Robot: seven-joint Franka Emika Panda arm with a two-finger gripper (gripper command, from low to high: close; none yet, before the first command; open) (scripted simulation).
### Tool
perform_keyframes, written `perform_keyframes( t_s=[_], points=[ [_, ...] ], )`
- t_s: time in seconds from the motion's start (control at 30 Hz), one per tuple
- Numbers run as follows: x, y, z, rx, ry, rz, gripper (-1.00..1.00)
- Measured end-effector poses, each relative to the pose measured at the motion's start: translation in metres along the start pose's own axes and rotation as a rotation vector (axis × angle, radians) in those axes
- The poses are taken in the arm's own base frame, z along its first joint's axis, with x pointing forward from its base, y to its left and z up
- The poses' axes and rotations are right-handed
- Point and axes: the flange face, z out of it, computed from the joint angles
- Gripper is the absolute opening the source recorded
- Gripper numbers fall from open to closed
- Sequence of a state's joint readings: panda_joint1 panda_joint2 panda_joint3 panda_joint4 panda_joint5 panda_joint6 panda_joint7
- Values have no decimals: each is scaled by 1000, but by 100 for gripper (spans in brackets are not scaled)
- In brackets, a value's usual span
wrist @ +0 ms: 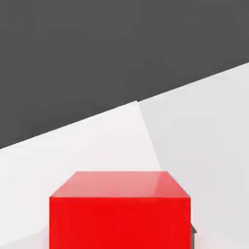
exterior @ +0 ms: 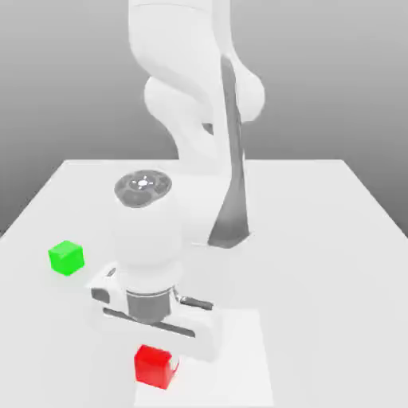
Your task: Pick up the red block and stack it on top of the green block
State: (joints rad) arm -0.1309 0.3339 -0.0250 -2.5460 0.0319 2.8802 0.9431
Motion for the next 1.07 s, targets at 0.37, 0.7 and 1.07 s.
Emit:
perform_keyframes(
  t_s=[0.37, 0.7, 1.07],
  points=[
    [87, 138, -83, -23, 29, 342, -100],
    [84, 346, -98, -5, 5, 838, -100],
    [79, 360, -35, 2, -1, 879, 100]
  ],
)
